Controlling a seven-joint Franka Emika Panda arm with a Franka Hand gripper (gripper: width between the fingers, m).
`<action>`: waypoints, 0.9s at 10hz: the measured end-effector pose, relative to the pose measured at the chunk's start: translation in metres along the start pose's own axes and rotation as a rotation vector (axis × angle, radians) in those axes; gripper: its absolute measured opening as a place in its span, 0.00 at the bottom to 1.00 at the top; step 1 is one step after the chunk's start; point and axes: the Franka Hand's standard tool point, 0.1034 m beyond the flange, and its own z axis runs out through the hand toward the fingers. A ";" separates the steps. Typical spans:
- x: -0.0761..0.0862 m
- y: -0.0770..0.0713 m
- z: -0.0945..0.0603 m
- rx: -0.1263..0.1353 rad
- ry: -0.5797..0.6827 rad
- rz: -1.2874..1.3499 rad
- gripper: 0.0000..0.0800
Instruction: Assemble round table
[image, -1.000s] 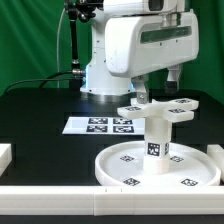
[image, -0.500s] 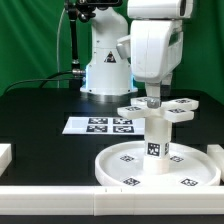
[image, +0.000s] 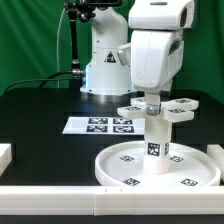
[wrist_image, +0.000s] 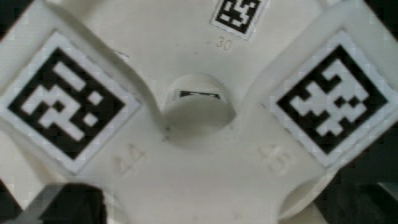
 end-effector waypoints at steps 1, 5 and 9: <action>0.000 0.000 0.001 0.001 -0.001 0.000 0.81; -0.007 0.003 0.002 0.000 -0.002 0.030 0.68; -0.008 0.003 0.002 0.001 0.000 0.144 0.55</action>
Offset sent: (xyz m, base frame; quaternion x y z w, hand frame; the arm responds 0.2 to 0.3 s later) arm -0.0033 -0.0133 0.0036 -0.0030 0.0112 -0.0230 0.9997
